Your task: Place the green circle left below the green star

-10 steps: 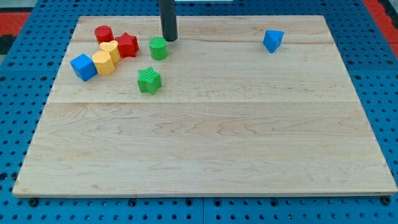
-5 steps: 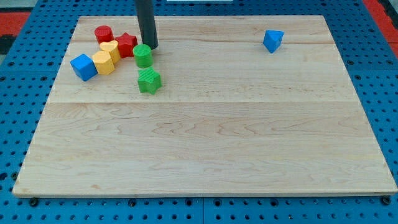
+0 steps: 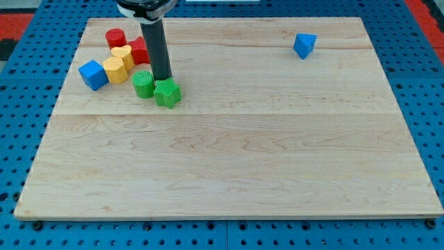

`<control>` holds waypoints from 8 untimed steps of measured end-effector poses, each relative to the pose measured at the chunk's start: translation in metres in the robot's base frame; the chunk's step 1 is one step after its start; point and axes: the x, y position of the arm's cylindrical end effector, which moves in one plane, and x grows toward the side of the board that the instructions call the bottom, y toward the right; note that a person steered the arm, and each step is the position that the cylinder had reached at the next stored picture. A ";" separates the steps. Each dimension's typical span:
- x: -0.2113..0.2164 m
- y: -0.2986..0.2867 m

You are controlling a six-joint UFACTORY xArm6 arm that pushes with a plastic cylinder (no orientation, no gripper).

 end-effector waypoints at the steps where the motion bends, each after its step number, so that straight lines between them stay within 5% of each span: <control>1: 0.000 0.000; 4: -0.010 -0.052; 6: 0.023 -0.040; 8: 0.002 -0.035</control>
